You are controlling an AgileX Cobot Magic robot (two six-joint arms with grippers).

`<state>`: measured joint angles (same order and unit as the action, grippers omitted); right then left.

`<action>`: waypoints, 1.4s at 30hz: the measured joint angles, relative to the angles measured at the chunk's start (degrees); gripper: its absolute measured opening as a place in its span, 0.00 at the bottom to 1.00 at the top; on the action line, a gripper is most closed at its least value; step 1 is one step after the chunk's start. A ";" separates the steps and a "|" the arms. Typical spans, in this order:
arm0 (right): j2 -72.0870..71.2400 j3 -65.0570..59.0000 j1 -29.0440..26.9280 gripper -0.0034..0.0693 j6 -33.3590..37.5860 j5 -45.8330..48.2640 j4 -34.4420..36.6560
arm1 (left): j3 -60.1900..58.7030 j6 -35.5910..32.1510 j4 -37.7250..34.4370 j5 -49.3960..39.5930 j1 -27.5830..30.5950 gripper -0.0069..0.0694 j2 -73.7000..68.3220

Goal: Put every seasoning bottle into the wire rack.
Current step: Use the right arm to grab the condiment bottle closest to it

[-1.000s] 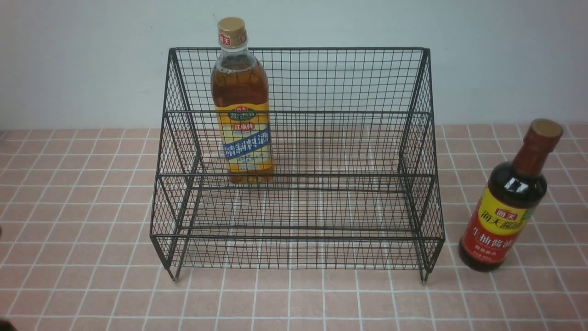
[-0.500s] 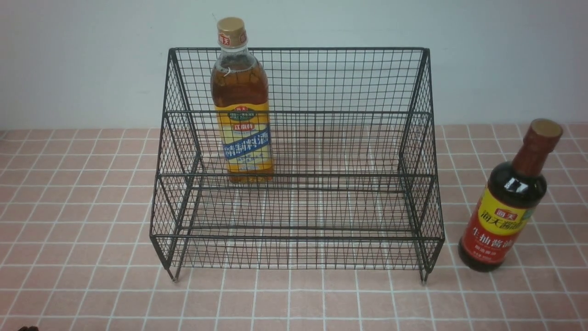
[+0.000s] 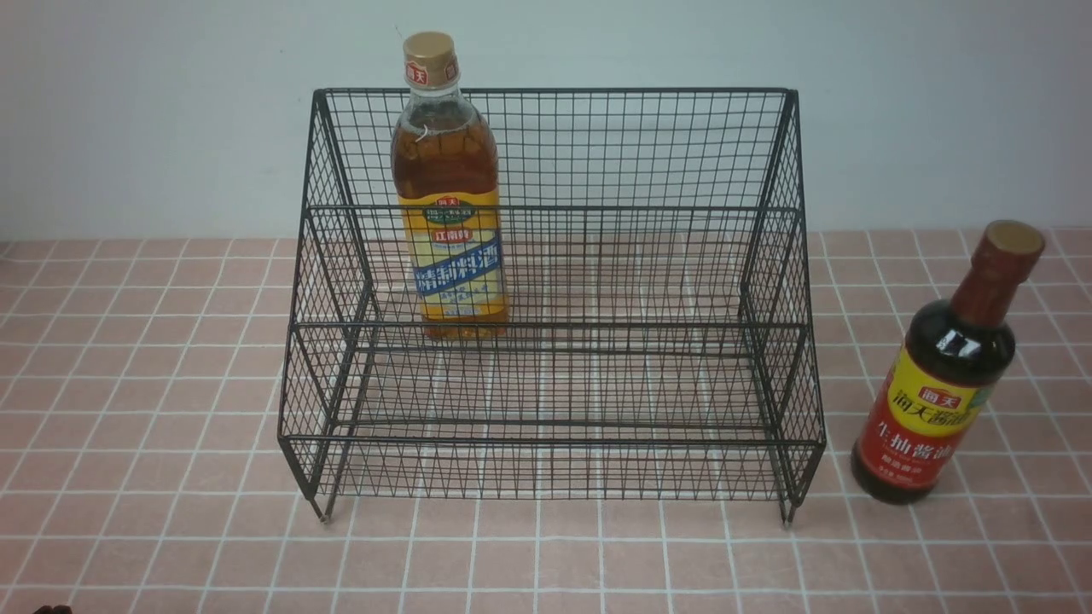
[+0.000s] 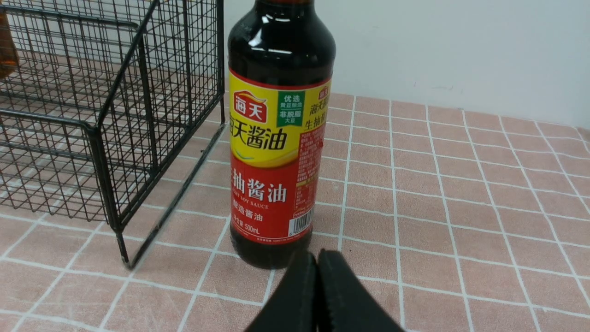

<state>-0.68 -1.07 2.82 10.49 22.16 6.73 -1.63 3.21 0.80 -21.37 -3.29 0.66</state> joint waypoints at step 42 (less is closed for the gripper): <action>2.35 4.51 0.00 0.03 -12.90 -28.13 8.82 | 0.00 0.23 0.00 -0.06 0.06 0.08 0.00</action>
<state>1.67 3.44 2.82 -2.41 -5.98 15.55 -1.63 3.44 0.80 -21.43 -3.23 0.66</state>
